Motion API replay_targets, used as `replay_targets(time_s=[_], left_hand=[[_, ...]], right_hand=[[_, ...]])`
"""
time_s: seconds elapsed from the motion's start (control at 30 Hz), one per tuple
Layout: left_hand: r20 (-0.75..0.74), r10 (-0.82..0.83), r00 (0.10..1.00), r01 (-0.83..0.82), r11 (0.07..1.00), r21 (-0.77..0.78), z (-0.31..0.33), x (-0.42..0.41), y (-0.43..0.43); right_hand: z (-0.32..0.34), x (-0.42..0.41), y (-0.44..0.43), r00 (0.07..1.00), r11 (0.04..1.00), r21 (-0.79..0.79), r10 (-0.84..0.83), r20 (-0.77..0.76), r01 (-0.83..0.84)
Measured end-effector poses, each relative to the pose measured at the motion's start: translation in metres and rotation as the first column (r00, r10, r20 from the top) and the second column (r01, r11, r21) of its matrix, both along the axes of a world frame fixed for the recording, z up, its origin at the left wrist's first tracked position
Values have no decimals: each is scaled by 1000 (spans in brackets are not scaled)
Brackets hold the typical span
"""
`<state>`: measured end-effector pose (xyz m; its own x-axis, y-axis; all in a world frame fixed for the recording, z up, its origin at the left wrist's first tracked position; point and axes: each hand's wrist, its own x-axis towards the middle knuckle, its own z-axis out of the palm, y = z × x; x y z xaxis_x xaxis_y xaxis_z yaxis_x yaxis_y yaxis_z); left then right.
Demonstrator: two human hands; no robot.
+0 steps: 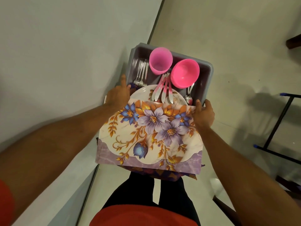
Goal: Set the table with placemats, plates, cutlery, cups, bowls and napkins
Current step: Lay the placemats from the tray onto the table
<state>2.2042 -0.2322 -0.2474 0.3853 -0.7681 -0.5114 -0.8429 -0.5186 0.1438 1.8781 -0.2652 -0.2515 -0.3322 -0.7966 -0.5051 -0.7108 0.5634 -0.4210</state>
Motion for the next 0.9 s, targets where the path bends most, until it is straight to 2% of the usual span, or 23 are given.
replay_targets(time_s=[0.2, 0.43, 0.6, 0.77, 0.9], left_hand=[[-56, 91, 994, -91, 996, -6, 35, -16, -4], [-47, 88, 995, -90, 995, -39, 92, -59, -45], [-20, 82, 996, -84, 991, -101, 136, -113, -97], [-23, 86, 996, -89, 974, -211, 173, -178, -164], [-35, 71, 997, -78, 958, -276, 192, -228, -224]], right_hand=[[41, -10, -16, 998, 1000, -18, -22, 65, 23], [81, -59, -66, 996, 992, -124, 45, 74, -35], [120, -110, -128, 990, 968, -238, 102, 99, -76], [146, -177, -209, 984, 952, -288, 142, 105, -106], [169, -237, -279, 983, 934, -323, 180, 46, -155]])
